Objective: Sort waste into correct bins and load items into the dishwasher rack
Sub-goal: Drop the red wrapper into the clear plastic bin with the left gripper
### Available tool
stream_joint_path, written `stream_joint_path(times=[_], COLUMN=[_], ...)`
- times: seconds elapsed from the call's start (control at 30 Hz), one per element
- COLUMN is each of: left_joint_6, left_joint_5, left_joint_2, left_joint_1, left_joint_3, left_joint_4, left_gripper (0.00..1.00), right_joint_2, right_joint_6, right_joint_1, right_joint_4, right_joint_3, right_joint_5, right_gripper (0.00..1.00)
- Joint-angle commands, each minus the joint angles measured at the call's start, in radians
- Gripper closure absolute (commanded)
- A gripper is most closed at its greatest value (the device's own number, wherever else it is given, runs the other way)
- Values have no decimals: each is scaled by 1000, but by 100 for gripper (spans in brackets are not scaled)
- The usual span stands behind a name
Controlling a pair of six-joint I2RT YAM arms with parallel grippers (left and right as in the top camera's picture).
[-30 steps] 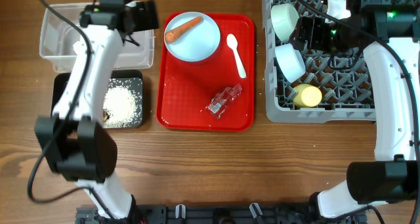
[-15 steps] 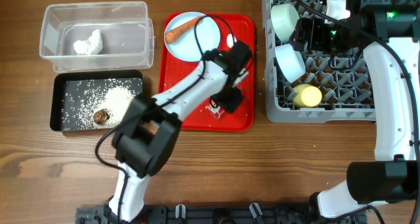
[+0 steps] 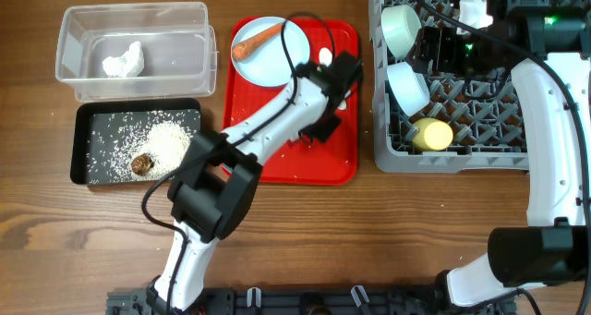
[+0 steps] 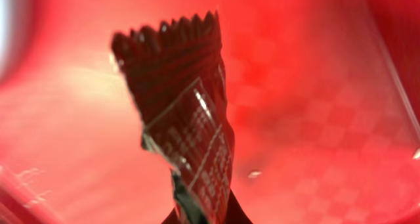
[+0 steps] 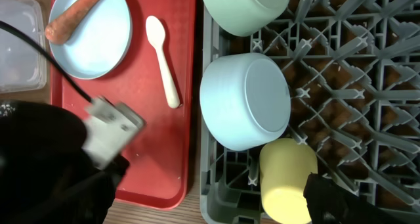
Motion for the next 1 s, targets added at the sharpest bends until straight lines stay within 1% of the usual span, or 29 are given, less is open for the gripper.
stream_joint_path(times=[0.0, 0.1, 0.17, 0.2, 0.23, 0.27, 0.3, 0.33, 0.37, 0.4, 0.43, 0.53, 0.67, 0.73, 0.8, 0.83, 0.9, 0.97], left_joint_6=[-54, -55, -84, -120, -129, -129, -129, -129, -129, -129, -129, -129, -118, -54, 45, 82, 120, 143], left_joint_5=[-136, -161, -156, -120, -68, -4, 82, 121, 169, 195, 198, 200, 199, 202, 200, 172, 98, 60], left_joint_2=[-126, -158, -140, -119, -100, -77, -42, -25, -1, 18, 32, 21, -55, -85, -90, -81, -33, 33], left_joint_1=[106, 240, 365, 446, 502, 553, 611, 638, 671, 695, 718, 721, 666, 602, 529, 488, 431, 405], left_joint_3=[143, 146, 144, 144, 144, 144, 144, 144, 144, 144, 144, 145, 209, 267, 299, 300, 300, 300], left_joint_4=[2, 109, 184, 220, 245, 269, 293, 300, 304, 301, 294, 302, 267, 256, 265, 286, 324, 346], left_gripper=[96, 96, 96, 96, 96, 91, 84, 74, 50, 34, 1, 0, 0, 0, 0, 0, 0, 0], right_joint_2=[-7, -7, -7, -7, -7, -7, -7, -7, -7, -7, -7, -7, -7, -6, -7, -6, -6, -7], right_joint_6=[-21, -21, -21, -22, -22, -22, -22, -22, -22, -24, -29, -29, -29, -29, -28, -28, -28, -28], right_joint_1=[3, 3, 3, 3, 3, 3, 3, 3, 3, 3, 3, 3, 3, 3, 3, 3, 3, 3], right_joint_4=[-3, -3, -4, -6, -7, -6, -6, -6, -6, -6, -6, -6, -3, -3, -3, -3, -3, -4], right_joint_3=[2, 2, 2, 2, 2, 2, 2, 2, 2, 2, 2, 2, 2, 2, 2, 2, 2, 2], right_joint_5=[-2, -2, -2, -2, -2, -2, -2, -2, -2, -2, -2, -2, -2, -2, -2, -3, -3, -3], right_gripper=[4, 4, 4, 4, 4, 4, 4, 4, 4, 4, 4, 4, 4, 4, 5, 4, 4, 4])
